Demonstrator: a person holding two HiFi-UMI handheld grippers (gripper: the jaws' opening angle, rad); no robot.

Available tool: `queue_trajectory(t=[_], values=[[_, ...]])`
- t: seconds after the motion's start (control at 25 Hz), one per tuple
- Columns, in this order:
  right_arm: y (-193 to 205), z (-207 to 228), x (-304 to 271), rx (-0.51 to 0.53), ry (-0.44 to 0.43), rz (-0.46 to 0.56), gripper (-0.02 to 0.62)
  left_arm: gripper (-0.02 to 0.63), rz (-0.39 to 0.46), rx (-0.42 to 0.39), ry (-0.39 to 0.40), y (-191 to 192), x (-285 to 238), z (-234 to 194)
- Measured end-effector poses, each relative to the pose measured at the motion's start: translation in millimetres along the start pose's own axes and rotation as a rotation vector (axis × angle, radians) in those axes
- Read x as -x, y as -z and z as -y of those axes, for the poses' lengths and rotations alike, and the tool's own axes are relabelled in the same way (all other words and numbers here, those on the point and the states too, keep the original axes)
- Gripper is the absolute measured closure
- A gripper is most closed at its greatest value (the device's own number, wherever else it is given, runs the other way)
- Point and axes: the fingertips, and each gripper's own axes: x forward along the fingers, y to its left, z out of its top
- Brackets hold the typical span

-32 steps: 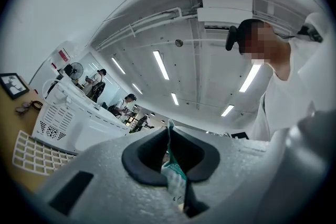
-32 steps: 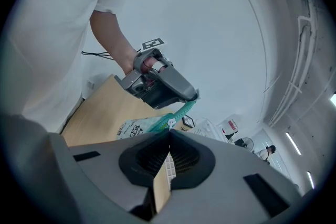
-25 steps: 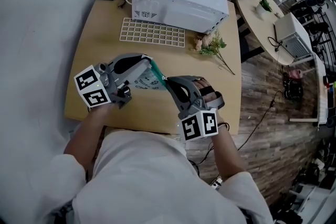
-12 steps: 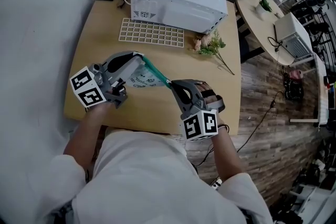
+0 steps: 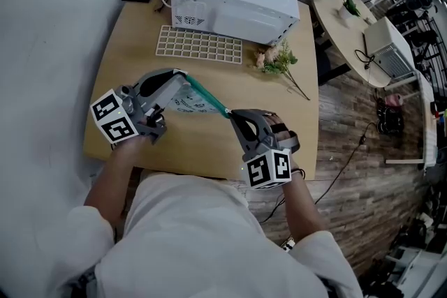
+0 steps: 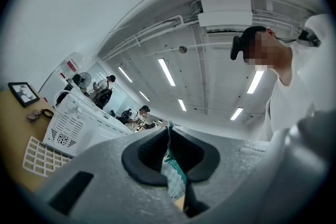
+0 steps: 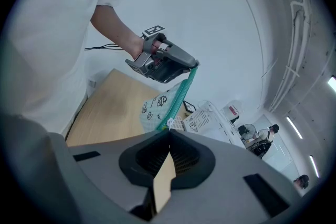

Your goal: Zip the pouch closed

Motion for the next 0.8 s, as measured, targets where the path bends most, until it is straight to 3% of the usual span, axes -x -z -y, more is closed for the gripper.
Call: queue_trajectory(t=[0.48,0.8], values=[[27.0,-3.0,18.5,-0.059,0.010,-0.006,0.594,0.583,-0.011,-0.027,-0.023,9.4,-7.7,6.8],[42.4,-8.8,28.5,-0.095,0.023,0.002,0.594,0.583,-0.015,0.011,-0.040,27.7,-12.0,8.8]])
